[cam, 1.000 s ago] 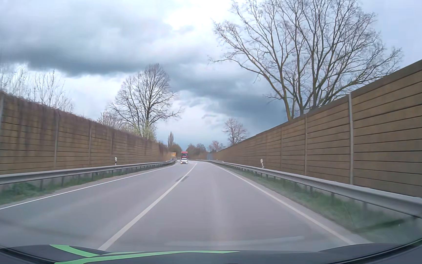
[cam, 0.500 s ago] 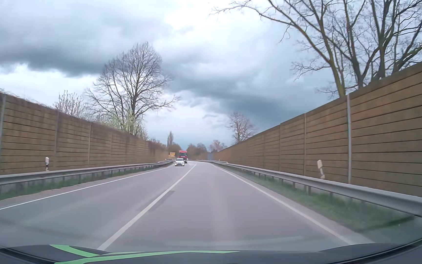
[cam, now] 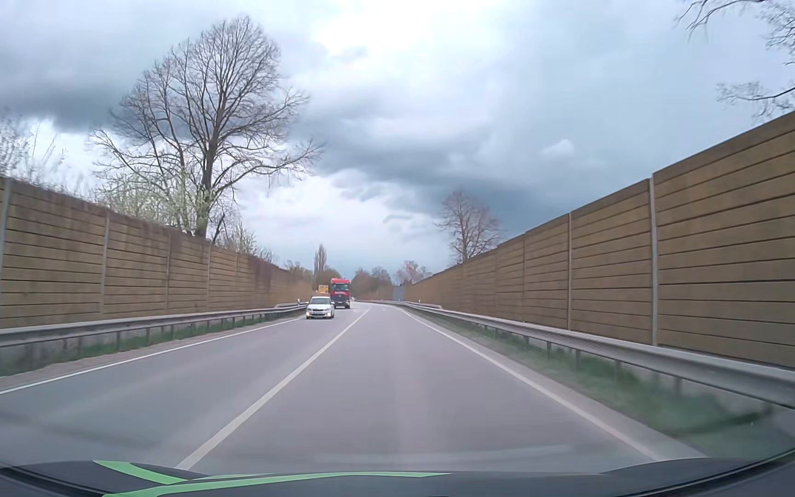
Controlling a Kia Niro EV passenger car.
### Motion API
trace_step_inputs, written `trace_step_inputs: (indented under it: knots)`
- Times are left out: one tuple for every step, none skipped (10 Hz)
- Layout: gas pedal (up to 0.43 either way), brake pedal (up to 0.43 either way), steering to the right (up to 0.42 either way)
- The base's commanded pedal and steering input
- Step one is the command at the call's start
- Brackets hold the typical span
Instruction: Follow the waypoints while adhering to traffic rules and regulations
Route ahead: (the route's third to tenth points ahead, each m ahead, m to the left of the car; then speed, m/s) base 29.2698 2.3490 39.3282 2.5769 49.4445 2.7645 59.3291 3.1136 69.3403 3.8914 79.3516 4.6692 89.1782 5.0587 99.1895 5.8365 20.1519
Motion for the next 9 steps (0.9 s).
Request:
trace_step_inputs:
  knots:
    - [0.248, 0.000, -0.001]
    - [0.248, 0.000, -0.002]
    - [0.248, 0.000, -0.002]
    - [0.248, 0.000, -0.002]
    - [0.248, 0.000, -0.003]
    - [0.248, 0.000, -0.003]
    - [0.248, 0.000, -0.003]
    - [0.240, 0.000, -0.003]
    - [0.228, 0.000, -0.003]
